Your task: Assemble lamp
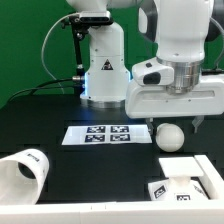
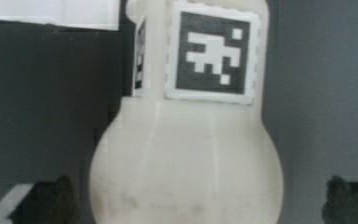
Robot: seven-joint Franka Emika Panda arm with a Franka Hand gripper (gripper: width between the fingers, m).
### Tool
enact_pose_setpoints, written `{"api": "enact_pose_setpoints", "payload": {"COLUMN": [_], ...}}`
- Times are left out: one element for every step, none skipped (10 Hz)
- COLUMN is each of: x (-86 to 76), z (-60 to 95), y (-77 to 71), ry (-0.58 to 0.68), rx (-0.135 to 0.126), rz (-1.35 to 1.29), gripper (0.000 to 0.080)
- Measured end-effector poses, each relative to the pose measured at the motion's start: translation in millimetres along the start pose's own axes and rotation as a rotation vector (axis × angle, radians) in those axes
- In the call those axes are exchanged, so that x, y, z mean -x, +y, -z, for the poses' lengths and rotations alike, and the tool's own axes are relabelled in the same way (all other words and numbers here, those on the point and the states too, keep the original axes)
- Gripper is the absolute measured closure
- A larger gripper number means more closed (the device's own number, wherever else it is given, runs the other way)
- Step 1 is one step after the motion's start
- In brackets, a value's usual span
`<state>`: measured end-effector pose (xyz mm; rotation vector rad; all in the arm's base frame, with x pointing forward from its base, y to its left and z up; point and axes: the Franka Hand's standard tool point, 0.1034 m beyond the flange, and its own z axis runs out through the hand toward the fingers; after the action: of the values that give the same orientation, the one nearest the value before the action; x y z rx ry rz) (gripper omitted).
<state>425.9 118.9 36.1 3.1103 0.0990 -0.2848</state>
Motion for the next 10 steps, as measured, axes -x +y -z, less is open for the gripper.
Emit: {"api": "enact_pose_setpoints", "payload": {"x": [-0.5,-9.1,-10.3,-7.9,-12.2,-9.3,-14.5,-7.8,-9.7,-3.9], "z": [0.7,4.3,6.4,8.6,9.3,10.8,8.5,8.3,6.5,6.5], "y": [3.5,5.6,9.8,14.4,16.7,17.1,17.9,20.6,22.5,24.5], "ry": [-0.068,-0.083,-0.132,-0.245,-0.313,-0.419,-0.443,-0.521,-0.562,-0.643], "rx": [0.006,0.007,0.009,0.016,0.021,0.031,0.034,0.039,0.043,0.046], "rz": [-0.01,-0.018,-0.029,-0.041,-0.059,-0.07,-0.07,-0.075,-0.079,-0.099], "gripper": [0.0101,0.0101,0.0101,0.0101,0.0101,0.0101,0.0101,0.0101,0.0101,0.0101]}}
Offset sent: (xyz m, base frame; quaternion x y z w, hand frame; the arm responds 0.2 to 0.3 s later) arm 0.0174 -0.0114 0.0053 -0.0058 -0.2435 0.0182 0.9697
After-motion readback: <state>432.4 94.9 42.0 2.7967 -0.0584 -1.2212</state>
